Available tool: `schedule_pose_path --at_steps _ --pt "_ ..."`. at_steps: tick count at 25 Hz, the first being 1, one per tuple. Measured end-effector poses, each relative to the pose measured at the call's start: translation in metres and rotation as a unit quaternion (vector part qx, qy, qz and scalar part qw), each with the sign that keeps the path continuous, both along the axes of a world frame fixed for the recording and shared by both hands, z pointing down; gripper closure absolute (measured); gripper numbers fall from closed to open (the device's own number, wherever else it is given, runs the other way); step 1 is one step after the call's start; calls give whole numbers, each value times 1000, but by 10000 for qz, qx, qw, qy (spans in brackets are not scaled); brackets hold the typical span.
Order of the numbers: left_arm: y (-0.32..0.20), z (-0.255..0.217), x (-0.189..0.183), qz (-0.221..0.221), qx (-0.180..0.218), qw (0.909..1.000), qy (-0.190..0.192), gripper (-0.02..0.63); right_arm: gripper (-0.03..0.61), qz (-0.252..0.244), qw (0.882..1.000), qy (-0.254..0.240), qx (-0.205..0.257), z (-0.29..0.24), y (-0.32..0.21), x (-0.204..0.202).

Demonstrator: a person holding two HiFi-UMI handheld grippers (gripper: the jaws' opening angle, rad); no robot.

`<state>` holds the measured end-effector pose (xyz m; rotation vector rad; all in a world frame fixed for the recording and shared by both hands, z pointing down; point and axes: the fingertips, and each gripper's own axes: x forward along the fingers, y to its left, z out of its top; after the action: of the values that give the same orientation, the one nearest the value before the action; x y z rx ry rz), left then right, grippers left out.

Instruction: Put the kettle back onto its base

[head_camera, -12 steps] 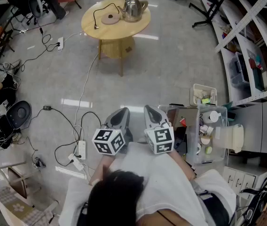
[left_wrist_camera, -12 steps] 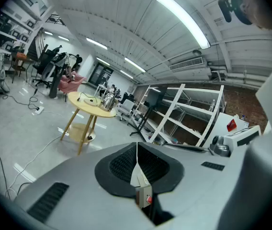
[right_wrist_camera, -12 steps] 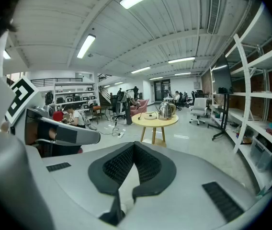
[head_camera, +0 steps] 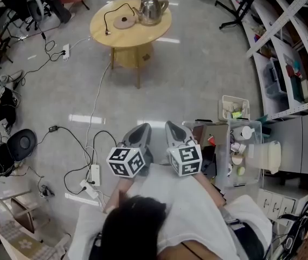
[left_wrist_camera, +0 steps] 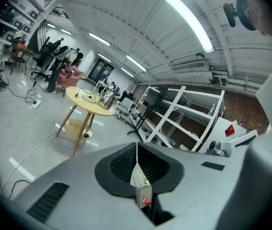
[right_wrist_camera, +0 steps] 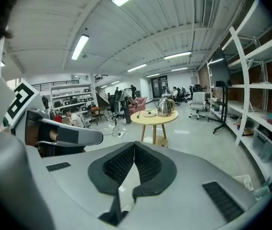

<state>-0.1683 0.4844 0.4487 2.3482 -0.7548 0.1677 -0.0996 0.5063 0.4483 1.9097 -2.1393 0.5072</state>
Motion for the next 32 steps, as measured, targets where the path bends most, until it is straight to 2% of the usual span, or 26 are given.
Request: schedule_pose_path --at_steps 4,8,14,20,24,32 --pt "-17 -1 4 63 71 10000 -4 580 551 81 9996 -284 -51 5 -16 5" --pt "-43 2 4 14 -96 9999 110 580 551 237 9982 -521 -157 9 -40 11" --pt "-90 0 4 131 -14 9999 69 580 551 453 9988 -151 -63 5 -86 19" --pt "-136 -5 -9 217 74 9997 94 580 551 584 9970 -514 50 5 -125 7" --pt "-156 -2 -16 263 33 9996 85 580 551 618 9970 -363 288 0 -144 -2" --pt "-171 1 -20 488 58 9988 29 580 551 517 9977 -407 170 8 -166 -22"
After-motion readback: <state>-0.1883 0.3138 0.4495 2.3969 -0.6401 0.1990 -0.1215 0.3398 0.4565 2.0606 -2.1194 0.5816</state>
